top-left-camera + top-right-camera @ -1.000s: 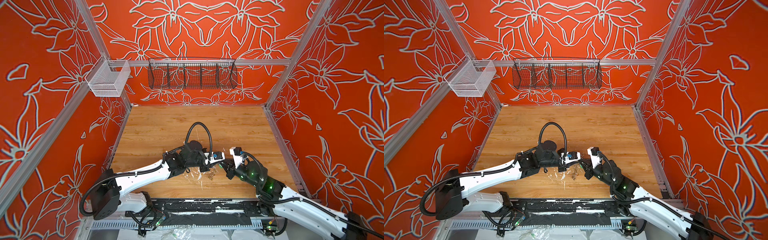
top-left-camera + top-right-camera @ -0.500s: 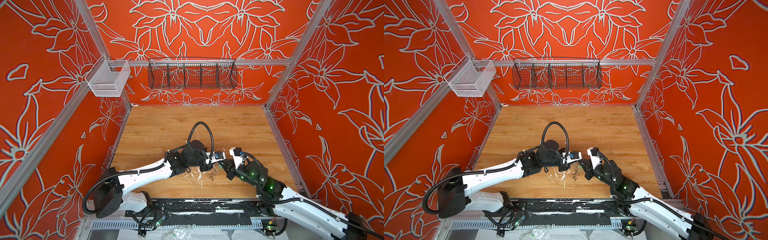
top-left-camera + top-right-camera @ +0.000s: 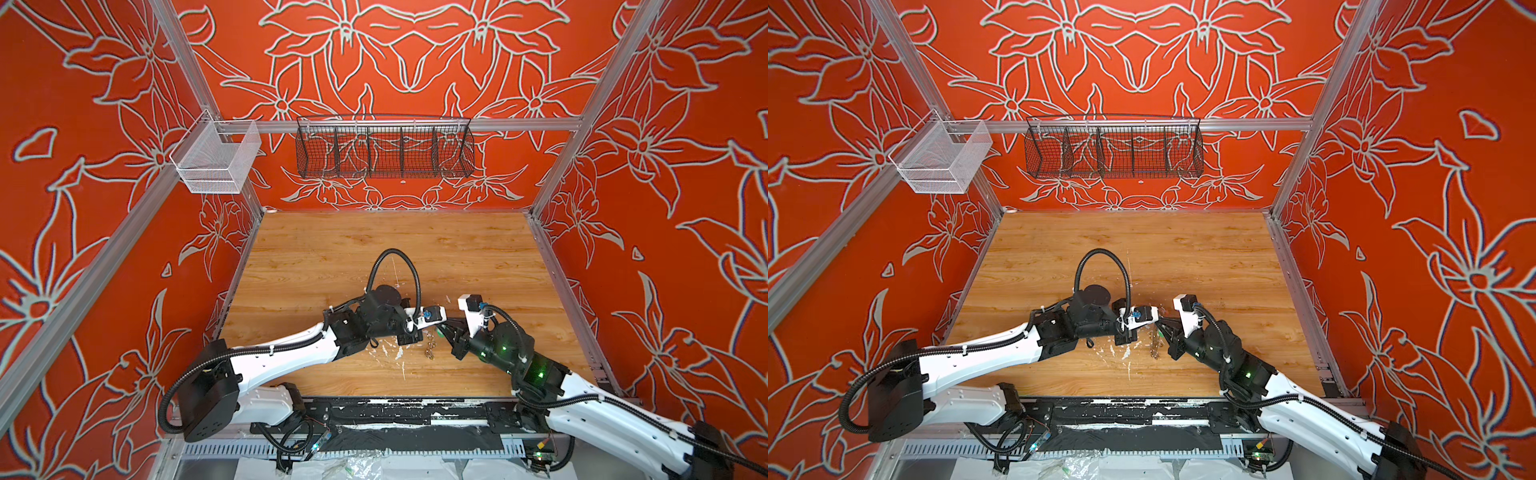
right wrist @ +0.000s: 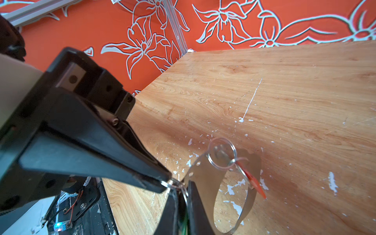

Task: Attach keys to a key ring
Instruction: Insert the key into the keyring.

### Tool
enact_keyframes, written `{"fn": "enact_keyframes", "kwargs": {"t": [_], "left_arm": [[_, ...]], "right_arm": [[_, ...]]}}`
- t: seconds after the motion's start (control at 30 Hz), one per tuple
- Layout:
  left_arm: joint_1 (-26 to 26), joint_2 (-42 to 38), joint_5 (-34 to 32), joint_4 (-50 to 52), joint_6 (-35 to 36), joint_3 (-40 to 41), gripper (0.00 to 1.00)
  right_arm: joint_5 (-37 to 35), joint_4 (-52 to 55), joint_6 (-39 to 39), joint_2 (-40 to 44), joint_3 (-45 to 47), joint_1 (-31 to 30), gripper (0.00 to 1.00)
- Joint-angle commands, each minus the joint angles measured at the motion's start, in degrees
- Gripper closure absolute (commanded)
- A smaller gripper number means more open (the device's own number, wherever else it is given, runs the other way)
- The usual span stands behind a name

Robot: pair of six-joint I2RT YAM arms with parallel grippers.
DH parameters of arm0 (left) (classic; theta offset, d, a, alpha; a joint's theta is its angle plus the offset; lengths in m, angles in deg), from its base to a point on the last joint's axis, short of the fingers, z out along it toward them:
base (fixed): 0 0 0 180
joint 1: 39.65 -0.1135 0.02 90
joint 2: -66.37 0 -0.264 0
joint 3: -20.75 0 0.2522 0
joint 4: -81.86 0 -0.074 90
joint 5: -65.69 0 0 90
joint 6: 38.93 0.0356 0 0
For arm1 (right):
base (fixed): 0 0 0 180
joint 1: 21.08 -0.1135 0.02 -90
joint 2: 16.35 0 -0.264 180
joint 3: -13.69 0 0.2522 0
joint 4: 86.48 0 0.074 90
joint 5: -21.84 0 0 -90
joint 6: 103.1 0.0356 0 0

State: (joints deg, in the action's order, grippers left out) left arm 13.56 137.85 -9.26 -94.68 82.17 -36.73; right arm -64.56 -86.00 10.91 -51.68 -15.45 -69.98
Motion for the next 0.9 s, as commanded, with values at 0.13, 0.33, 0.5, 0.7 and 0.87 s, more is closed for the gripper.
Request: {"fn": "enact_keyframes", "kwargs": {"t": [0.13, 0.33, 0.5, 0.7, 0.87], "left_arm": [[0.14, -9.36, 2.42, -16.84, -1.27, 10.09, 1.00], [0.06, -11.43, 1.88, -20.44, -2.78, 12.52, 1.00], [0.10, -9.70, -0.22, -22.55, -5.43, 12.41, 1.00], [0.05, -8.75, -1.59, -19.99, -5.40, 10.70, 1.00], [-0.12, -9.27, -2.48, -18.70, -5.42, 10.45, 1.00]], "right_arm": [[-2.60, -5.12, 2.42, -4.61, -1.53, 0.56, 1.00], [0.64, -7.61, 2.43, -8.10, -2.51, 0.54, 1.00], [4.91, -8.41, 0.67, -10.08, -3.74, 0.55, 1.00], [3.23, -6.61, -1.17, -8.56, -3.32, 0.52, 0.89], [-0.45, -0.66, -4.61, -3.75, -3.04, 0.56, 0.77]]}}
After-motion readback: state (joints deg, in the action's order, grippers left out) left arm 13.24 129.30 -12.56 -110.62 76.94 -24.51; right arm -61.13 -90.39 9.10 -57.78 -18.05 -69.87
